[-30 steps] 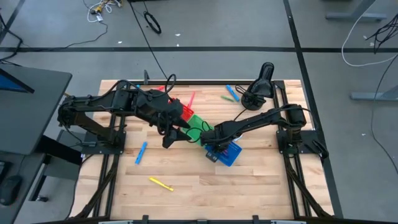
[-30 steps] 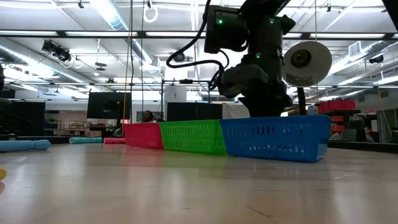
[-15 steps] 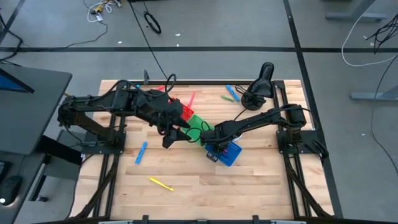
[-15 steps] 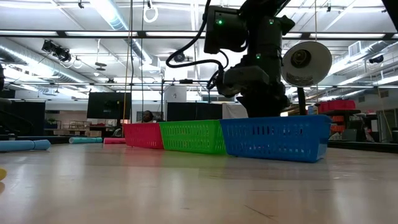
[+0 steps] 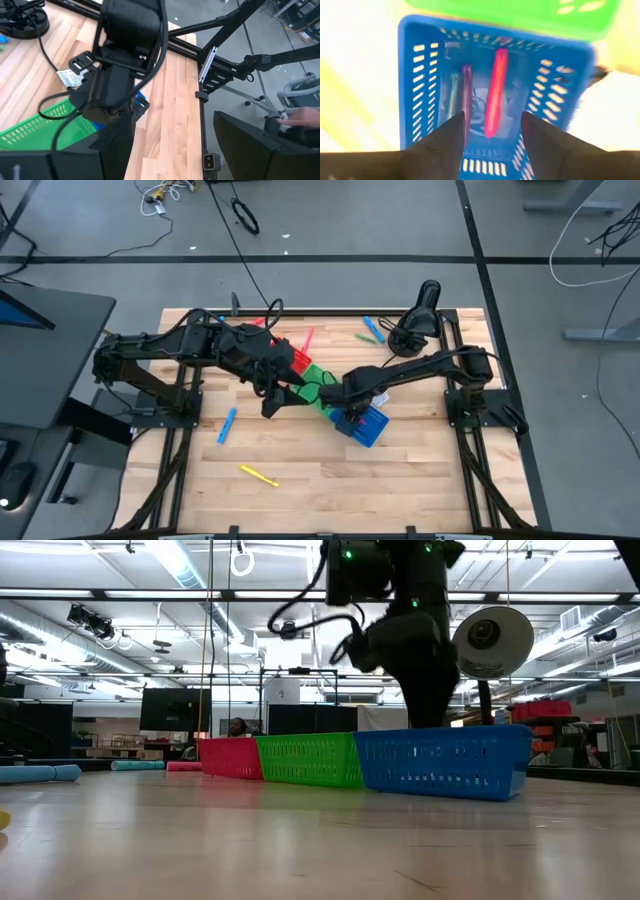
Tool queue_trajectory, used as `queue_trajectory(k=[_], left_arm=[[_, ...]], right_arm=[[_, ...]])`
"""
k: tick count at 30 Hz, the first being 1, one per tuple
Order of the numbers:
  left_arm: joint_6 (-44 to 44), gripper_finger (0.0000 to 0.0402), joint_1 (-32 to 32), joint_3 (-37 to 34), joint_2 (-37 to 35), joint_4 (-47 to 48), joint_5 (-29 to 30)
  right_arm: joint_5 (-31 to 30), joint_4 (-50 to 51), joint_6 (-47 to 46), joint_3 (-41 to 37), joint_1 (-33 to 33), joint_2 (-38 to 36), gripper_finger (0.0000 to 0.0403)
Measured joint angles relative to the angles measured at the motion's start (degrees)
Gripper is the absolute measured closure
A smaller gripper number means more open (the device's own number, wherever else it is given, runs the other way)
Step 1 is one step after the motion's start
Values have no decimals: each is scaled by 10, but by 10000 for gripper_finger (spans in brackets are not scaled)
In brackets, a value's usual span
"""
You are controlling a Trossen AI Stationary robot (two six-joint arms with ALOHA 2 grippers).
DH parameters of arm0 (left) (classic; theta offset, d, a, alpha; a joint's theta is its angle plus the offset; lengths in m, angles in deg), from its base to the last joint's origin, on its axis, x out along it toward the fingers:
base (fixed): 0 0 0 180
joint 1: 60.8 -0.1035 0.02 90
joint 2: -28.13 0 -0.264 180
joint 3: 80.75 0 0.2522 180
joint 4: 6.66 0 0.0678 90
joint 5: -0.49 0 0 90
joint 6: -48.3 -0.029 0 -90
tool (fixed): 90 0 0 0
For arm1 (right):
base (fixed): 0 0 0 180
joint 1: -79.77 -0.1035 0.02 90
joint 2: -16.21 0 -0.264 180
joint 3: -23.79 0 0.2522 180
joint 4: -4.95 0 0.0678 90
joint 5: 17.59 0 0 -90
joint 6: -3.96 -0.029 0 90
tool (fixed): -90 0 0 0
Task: Pick & Place Markers
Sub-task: Put the green pen into the blue bin
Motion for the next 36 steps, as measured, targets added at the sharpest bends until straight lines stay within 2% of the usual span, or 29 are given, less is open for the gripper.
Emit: queue_trajectory(k=[6, 14, 19, 28, 36], left_arm=[[3, 126, 0, 0, 0, -3, 1], [2, 126, 0, 0, 0, -4, 1], [5, 126, 0, 0, 0, -5, 22], [8, 126, 0, 0, 0, -6, 23], [10, 126, 0, 0, 0, -6, 23]], right_arm=[[0, 72, 62, 91, 18, -1, 215], [0, 108, 112, 219, 51, -1, 228], [0, 115, 158, 275, 72, -2, 234], [-4, 128, 170, 306, 107, -2, 234], [-50, 133, 234, 306, 153, -2, 234]])
